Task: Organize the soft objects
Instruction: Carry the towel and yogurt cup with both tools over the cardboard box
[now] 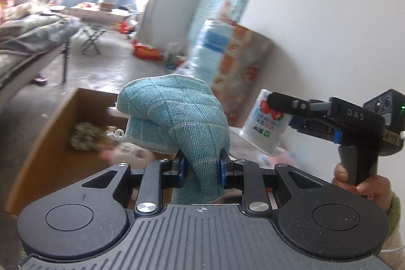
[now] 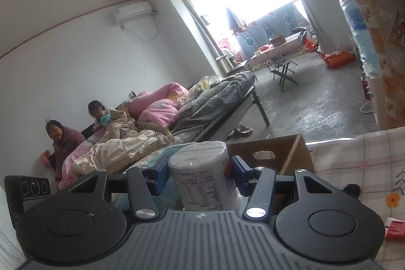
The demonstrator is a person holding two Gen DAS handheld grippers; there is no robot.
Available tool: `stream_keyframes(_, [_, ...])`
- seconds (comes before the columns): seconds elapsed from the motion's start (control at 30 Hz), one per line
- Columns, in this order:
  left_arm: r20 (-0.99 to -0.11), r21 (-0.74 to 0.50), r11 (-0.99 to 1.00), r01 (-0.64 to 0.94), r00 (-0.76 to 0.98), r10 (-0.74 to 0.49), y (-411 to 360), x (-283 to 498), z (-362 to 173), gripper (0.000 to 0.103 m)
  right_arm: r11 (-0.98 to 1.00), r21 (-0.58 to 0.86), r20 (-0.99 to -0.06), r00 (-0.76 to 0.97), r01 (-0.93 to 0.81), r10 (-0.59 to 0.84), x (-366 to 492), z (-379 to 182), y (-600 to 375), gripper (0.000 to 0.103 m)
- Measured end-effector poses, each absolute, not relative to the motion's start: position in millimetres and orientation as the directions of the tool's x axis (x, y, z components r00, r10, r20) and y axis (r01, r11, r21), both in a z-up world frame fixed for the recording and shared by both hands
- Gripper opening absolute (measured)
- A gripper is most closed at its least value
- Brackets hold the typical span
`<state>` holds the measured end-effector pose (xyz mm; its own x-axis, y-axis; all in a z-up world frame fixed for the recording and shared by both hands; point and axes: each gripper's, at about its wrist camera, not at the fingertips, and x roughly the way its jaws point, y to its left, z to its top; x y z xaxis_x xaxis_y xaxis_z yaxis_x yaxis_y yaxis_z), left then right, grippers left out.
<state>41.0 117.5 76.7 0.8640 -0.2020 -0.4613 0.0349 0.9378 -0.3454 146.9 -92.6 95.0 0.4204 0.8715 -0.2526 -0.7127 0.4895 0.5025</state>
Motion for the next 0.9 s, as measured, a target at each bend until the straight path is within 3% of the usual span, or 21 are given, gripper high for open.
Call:
stream_keyframes(0.2, [-0.536, -0.310, 0.947, -0.088, 0.839, -0.097, 168, 73, 62, 0.023, 0.470, 0.533, -0.323, 0.344, -0.704, 0.882, 191, 80, -19, 0.055])
stream_keyframes(0.37, [-0.662, -0.244, 0.951, -0.189, 0.749, -0.021, 200, 114, 28, 0.023, 0.494, 0.548, -0.395, 0.312, -0.675, 0.864, 229, 58, 24, 0.055])
stream_keyframes(0.5, [-0.746, -0.166, 0.963, -0.212, 0.666, 0.018, 214, 142, 2, 0.023, 0.530, 0.530, -0.450, 0.309, -0.663, 0.837, 255, 45, 49, 0.055])
stream_keyframes(0.9, [-0.866, 0.075, 0.984, -0.163, 0.478, 0.146, 222, 193, -54, 0.027, 0.644, 0.400, -0.603, 0.341, -0.652, 0.721, 298, 16, 87, 0.055])
